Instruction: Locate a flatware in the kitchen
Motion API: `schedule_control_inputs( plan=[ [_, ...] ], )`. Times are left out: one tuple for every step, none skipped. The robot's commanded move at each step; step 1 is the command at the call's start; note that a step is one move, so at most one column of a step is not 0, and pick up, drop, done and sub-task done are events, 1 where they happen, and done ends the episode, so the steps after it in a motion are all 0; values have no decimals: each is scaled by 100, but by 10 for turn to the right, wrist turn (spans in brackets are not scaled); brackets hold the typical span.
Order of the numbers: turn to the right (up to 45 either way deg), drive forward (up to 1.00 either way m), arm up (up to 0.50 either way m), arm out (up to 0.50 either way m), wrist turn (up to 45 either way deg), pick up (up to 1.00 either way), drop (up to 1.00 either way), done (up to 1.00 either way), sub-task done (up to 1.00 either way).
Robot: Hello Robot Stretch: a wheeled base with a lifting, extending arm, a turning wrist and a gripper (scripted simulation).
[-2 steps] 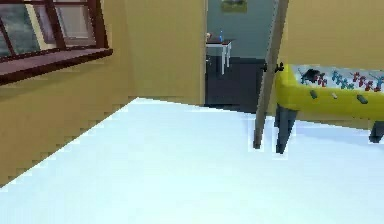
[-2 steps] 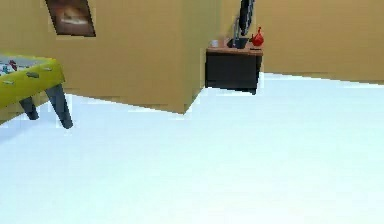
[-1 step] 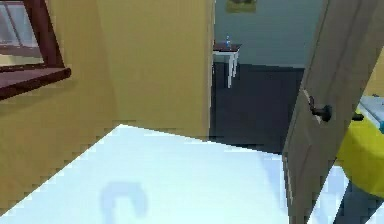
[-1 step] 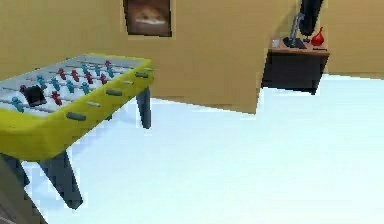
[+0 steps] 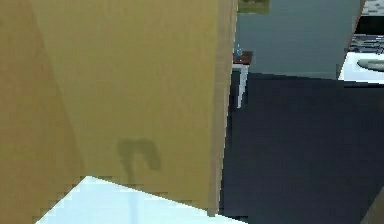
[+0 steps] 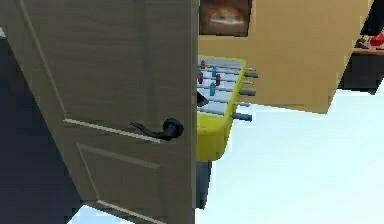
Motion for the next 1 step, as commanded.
schedule_control_inputs(
  plan=[
    [90, 0, 0, 0, 0, 0, 0, 0, 0]
  ],
)
